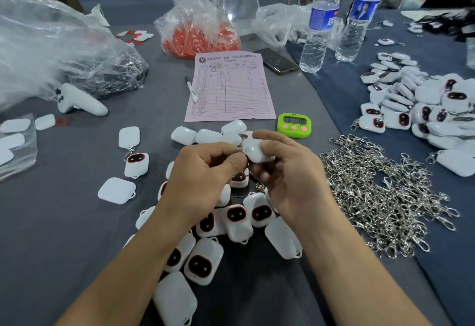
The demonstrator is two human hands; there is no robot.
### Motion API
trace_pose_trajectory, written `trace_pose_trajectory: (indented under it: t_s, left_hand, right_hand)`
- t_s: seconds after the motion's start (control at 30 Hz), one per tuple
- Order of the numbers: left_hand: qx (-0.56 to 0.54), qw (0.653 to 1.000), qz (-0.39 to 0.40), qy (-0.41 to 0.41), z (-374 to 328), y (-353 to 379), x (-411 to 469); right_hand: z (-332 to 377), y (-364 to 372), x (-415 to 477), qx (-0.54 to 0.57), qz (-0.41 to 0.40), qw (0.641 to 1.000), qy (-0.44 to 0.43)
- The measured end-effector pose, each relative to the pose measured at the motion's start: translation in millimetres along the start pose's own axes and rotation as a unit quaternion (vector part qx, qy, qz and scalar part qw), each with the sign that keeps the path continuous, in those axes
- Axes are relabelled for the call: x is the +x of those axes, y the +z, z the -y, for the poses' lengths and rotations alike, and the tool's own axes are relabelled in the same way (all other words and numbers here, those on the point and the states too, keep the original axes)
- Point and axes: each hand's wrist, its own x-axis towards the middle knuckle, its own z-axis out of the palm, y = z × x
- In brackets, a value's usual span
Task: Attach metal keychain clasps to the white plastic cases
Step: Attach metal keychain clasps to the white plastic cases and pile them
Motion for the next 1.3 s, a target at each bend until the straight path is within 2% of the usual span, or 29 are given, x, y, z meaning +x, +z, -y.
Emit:
trace_pose_trajectory:
  t_s: [0.1, 0.17, 0.2, 0.27, 0.3, 0.33, 0.4, 0.47, 0.53, 0.6, 0.73, 0.8, 0.87, 0.93, 1.0, 1.1, 1.2, 1.3]
  left_hand:
    - [0.031, 0.999, -0.018, 0.015, 0.6, -0.7, -0.7]
    - [0.151, 0.986, -0.048, 0.059, 4.9, -3.9, -1.1]
    - [0.255, 0.960, -0.054, 0.104, 5.8, -5.2, -1.6]
    - [0.435, 0.880, -0.045, 0.184, 3.0, -2.8, -6.4]
    - [0.477, 0.855, -0.042, 0.196, 1.2, -1.1, -9.4]
    - [0.497, 0.846, -0.041, 0.191, -0.4, -1.3, -10.0]
    - [0.467, 0.871, -0.062, 0.138, -2.4, -6.3, -5.4]
    - [0.363, 0.926, -0.086, 0.058, -3.0, -19.1, 3.5]
    - [0.215, 0.973, -0.085, -0.008, -1.6, -41.8, 14.3]
    - [0.132, 0.986, -0.092, -0.044, 0.7, -70.6, 21.9]
    - [0.124, 0.983, -0.078, -0.114, 9.7, -126.4, 26.9]
    - [0.162, 0.973, -0.052, -0.154, 17.9, -145.0, 25.9]
    - [0.231, 0.955, -0.079, -0.171, 31.4, -155.8, 25.7]
    - [0.252, 0.943, -0.141, -0.166, 40.7, -154.0, 25.0]
    - [0.176, 0.953, -0.190, -0.159, 47.5, -145.6, 26.9]
    - [0.084, 0.957, -0.222, -0.168, 60.1, -137.7, 30.7]
    - [0.164, 0.945, -0.232, -0.159, 67.5, -139.0, 31.8]
    - [0.264, 0.932, -0.174, -0.178, 65.0, -137.1, 31.2]
  right_hand:
    - [-1.0, 1.0, 0.9, 0.003, -0.001, 1.000, 0.008]
    - [-3.0, 1.5, -0.8, -0.038, -0.022, 0.998, -0.035]
    - [-5.8, 2.3, -3.6, -0.110, -0.038, 0.989, -0.088]
    - [-14.9, 8.3, -12.4, -0.305, -0.049, 0.925, -0.222]
    - [-19.9, 11.6, -16.2, -0.362, -0.041, 0.892, -0.267]
    - [-22.6, 13.3, -17.0, -0.372, -0.039, 0.884, -0.280]
    - [-19.7, 11.9, -12.5, -0.284, -0.033, 0.932, -0.224]
    - [-12.9, 6.6, -7.2, -0.226, -0.025, 0.963, -0.147]
    - [-12.0, 1.3, -3.0, -0.270, -0.022, 0.955, -0.121]
    - [-17.1, 1.3, -3.8, -0.346, -0.010, 0.930, -0.126]
    - [-27.4, 6.3, -9.7, -0.491, 0.014, 0.857, -0.155]
    - [-31.3, 8.8, -13.3, -0.533, 0.023, 0.829, -0.168]
    - [-32.7, 10.1, -15.6, -0.558, 0.032, 0.812, -0.170]
    - [-32.8, 9.4, -16.6, -0.571, 0.048, 0.803, -0.161]
    - [-32.9, 8.4, -16.7, -0.582, 0.060, 0.795, -0.158]
    - [-32.5, 7.2, -16.9, -0.586, 0.066, 0.792, -0.155]
    - [-31.4, 7.2, -16.6, -0.584, 0.069, 0.795, -0.149]
    - [-30.7, 7.2, -16.2, -0.588, 0.073, 0.792, -0.148]
